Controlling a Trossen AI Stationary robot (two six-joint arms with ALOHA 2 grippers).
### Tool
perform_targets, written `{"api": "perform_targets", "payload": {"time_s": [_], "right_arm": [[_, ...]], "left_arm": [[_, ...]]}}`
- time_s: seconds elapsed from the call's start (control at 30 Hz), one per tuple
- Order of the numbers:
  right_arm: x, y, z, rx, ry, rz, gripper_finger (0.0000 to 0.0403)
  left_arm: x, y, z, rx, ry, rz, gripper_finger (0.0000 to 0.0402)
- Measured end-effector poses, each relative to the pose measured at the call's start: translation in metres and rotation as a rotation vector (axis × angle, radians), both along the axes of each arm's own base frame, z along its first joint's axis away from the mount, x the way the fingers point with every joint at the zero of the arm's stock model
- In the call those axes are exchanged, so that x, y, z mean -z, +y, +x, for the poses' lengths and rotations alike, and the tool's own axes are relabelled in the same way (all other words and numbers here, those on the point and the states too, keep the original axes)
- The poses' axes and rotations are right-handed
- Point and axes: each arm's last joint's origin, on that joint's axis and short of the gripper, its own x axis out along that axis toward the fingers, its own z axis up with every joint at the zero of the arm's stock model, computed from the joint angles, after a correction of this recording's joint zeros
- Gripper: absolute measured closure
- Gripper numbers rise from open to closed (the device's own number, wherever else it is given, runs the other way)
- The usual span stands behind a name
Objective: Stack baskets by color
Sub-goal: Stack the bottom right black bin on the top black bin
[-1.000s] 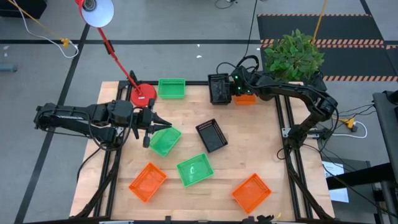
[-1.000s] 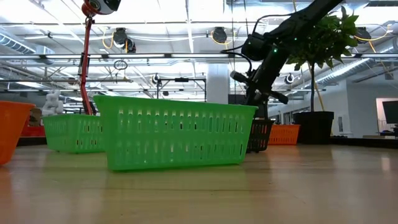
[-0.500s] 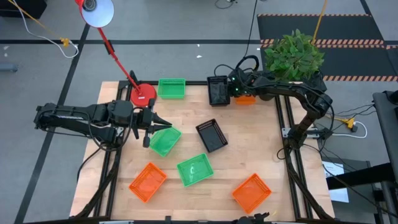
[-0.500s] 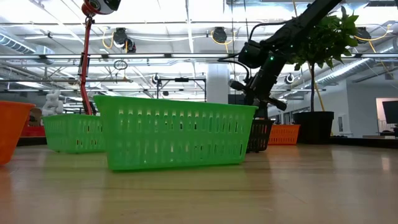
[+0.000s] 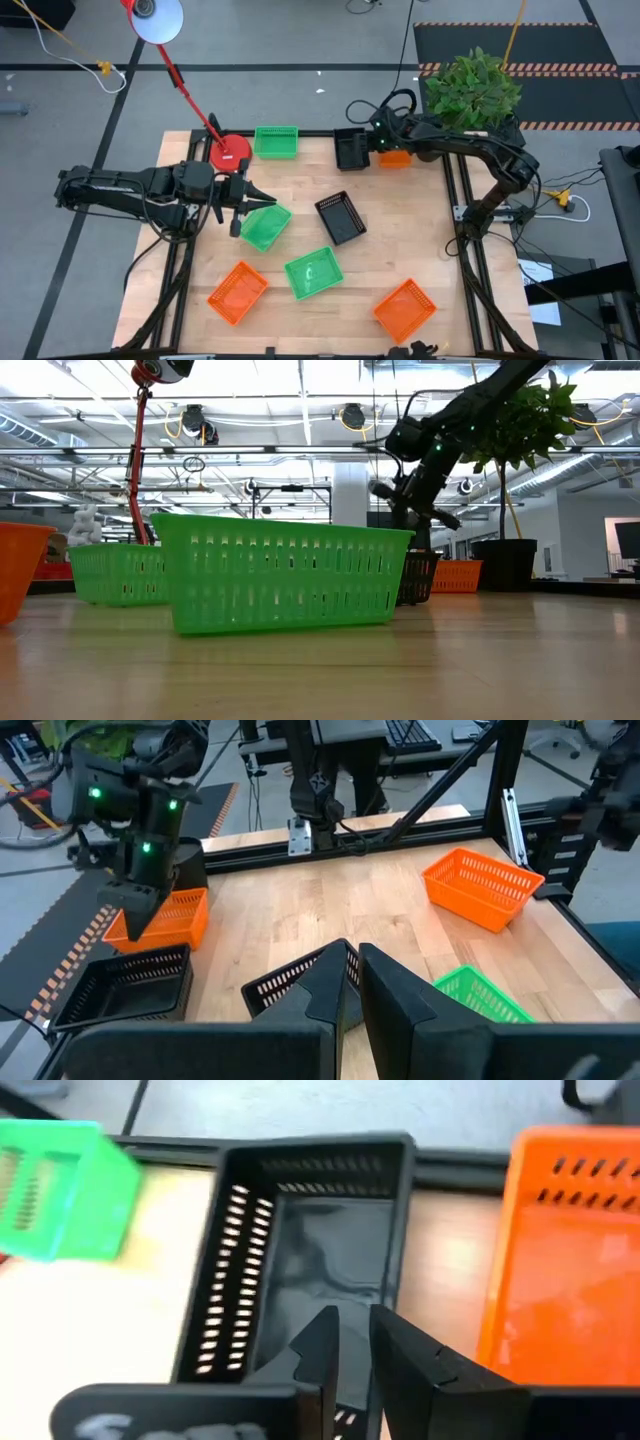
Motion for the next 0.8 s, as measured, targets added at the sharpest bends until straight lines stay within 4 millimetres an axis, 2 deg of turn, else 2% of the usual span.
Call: {"api": "perform_targets", "payload": {"time_s": [0.13,0.23,0.4,0.5,0.63,0.8], "right_arm": [[-0.017,0.016,0.003,-0.129,0.004,-0.071,0.0347],[-0.023,0.034,0.009,-0.321,0.027,-0.111,0.0347],[-0.020,0.064,0.028,-0.658,0.149,-0.270,0.0358],[-0.014,0.076,0.037,-0.802,0.211,-0.339,0.0371],[-0.005,0.081,0.042,-0.837,0.240,-0.325,0.0398],[0.013,0.074,0.049,-0.821,0.264,-0.286,0.0401]], "left_arm": [[0.000,0.000,0.000,0.001,0.001,0.002,0.0366],[0.000,0.000,0.000,0.000,0.001,0.002,0.0366],[0.000,0.000,0.000,0.005,-0.003,0.020,0.0366],[0.001,0.000,0.002,0.004,-0.002,0.025,0.0366],[0.002,0.000,0.007,0.001,-0.004,0.027,0.0366],[0.001,-0.001,0.014,0.007,-0.033,0.051,0.0366]]}}
